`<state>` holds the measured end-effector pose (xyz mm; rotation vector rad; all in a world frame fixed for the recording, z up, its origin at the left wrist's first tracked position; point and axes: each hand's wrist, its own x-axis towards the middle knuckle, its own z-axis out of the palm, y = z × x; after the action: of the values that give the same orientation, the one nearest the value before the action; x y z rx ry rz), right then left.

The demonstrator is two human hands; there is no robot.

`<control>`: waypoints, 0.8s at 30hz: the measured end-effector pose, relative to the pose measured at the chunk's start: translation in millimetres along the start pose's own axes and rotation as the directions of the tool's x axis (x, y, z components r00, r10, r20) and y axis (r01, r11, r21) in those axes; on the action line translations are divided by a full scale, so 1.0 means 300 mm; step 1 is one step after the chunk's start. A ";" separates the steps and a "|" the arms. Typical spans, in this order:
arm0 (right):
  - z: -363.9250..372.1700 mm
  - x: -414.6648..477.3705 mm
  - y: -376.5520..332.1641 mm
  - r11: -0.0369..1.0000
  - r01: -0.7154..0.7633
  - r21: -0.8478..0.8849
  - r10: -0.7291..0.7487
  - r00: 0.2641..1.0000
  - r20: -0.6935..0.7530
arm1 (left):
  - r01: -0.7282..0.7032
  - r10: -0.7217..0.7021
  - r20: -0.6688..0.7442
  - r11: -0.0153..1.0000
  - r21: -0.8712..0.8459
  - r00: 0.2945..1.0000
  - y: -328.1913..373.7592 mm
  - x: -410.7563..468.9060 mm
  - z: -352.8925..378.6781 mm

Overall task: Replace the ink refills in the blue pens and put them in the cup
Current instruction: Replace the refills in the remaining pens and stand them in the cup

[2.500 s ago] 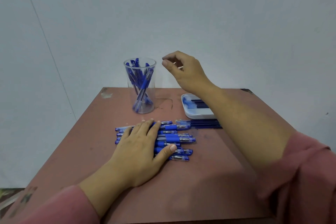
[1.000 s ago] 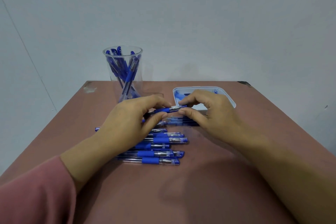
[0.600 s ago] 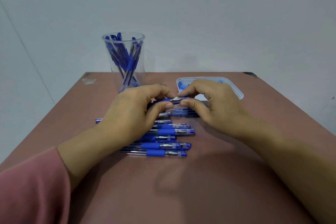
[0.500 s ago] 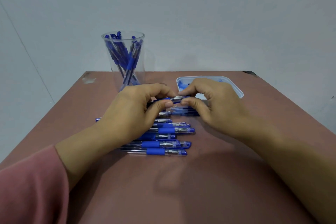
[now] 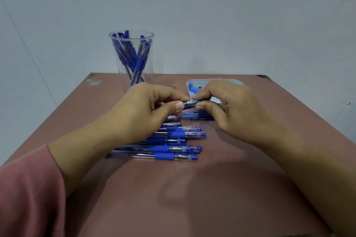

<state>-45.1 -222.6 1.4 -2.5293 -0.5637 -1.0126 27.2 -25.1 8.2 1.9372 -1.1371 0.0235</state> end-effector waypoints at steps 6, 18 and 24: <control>0.001 -0.005 0.008 0.997 -0.042 0.057 0.040 0.999 0.034 | -0.063 0.068 -0.026 0.986 0.153 0.997 -0.019 -0.005 0.004; 0.041 -0.008 0.008 0.959 -0.228 0.170 0.212 0.971 0.107 | -0.216 0.346 -0.108 0.770 0.600 0.932 -0.020 -0.011 0.019; 0.062 -0.005 0.014 0.985 -0.151 0.088 0.144 0.986 0.080 | -0.082 0.145 -0.110 0.891 0.446 0.983 -0.019 -0.006 0.011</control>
<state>-33.4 -217.9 -13.0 -2.4920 -0.4263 -0.8239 28.8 -24.8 1.6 2.2149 -1.2242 0.5154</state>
